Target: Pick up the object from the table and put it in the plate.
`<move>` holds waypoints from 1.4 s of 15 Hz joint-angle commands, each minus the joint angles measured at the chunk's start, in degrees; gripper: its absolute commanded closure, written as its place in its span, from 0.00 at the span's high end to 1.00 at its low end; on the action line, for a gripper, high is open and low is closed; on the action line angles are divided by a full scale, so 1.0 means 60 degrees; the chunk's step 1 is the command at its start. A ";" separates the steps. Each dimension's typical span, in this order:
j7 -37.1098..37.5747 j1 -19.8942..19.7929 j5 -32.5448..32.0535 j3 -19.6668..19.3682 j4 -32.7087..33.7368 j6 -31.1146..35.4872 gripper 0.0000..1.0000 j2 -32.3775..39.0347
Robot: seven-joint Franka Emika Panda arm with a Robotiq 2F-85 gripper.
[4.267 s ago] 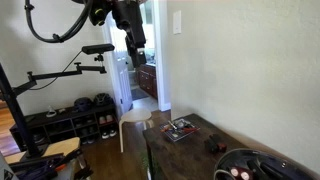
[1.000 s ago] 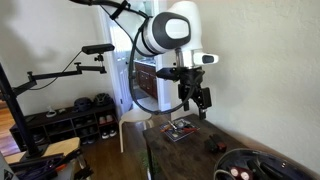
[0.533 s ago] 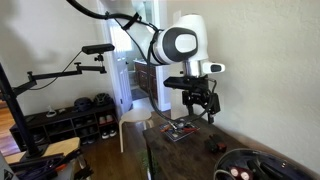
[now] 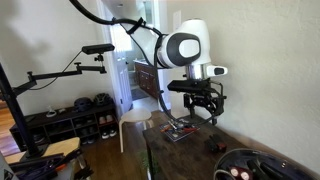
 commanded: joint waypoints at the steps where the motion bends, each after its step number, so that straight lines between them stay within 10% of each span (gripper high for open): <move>1: -0.0030 0.0041 0.0028 -0.0041 0.0011 -0.0015 1.00 0.0002; 21: -0.2046 -0.0279 -0.0161 0.0110 0.1966 0.0213 1.00 0.2432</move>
